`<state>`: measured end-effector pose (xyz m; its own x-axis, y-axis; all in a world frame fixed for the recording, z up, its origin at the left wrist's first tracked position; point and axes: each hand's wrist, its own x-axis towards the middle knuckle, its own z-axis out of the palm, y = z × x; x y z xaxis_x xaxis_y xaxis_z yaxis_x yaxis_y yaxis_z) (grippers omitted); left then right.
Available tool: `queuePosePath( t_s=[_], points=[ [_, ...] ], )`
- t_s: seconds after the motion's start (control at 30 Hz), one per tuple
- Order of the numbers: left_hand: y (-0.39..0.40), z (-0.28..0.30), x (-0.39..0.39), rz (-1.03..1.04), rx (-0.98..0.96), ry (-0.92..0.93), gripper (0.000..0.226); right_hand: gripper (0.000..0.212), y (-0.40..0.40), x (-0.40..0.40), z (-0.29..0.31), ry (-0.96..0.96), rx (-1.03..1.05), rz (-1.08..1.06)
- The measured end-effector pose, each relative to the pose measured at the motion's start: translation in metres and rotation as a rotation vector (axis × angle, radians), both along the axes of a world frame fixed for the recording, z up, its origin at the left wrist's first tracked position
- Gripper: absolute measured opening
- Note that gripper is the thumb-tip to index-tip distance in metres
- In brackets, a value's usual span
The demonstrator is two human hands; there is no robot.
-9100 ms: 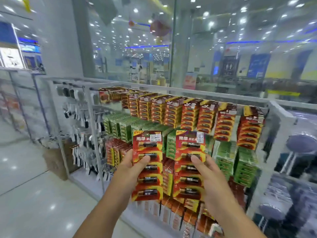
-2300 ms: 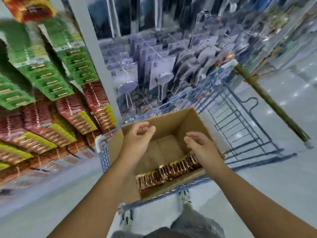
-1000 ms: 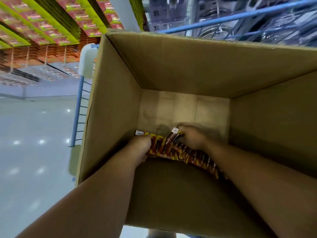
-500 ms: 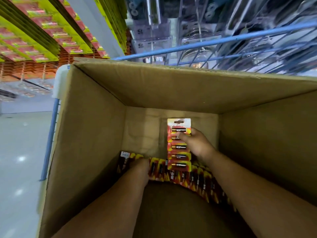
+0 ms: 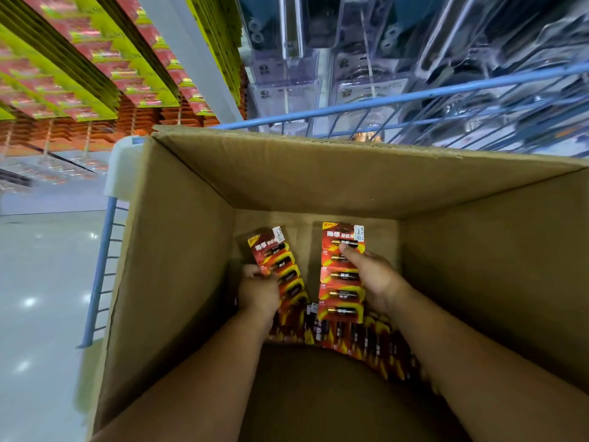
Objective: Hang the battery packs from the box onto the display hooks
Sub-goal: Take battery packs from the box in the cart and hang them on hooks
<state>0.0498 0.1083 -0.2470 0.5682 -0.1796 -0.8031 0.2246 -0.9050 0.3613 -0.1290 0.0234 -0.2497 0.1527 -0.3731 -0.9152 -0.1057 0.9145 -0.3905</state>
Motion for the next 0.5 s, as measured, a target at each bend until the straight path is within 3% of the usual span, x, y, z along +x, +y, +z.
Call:
queuePosePath(
  t_s=[0.23,0.5],
  points=[
    [-0.006,0.081,0.006,-0.092,-0.223,0.081,0.018,0.044,0.002,-0.008,0.066,-0.014,-0.008,-0.041],
    [0.003,0.244,0.018,-0.131,-0.491,0.202,0.010,0.034,0.030,0.001,0.232,-0.123,-0.227,-0.110]
  ],
)
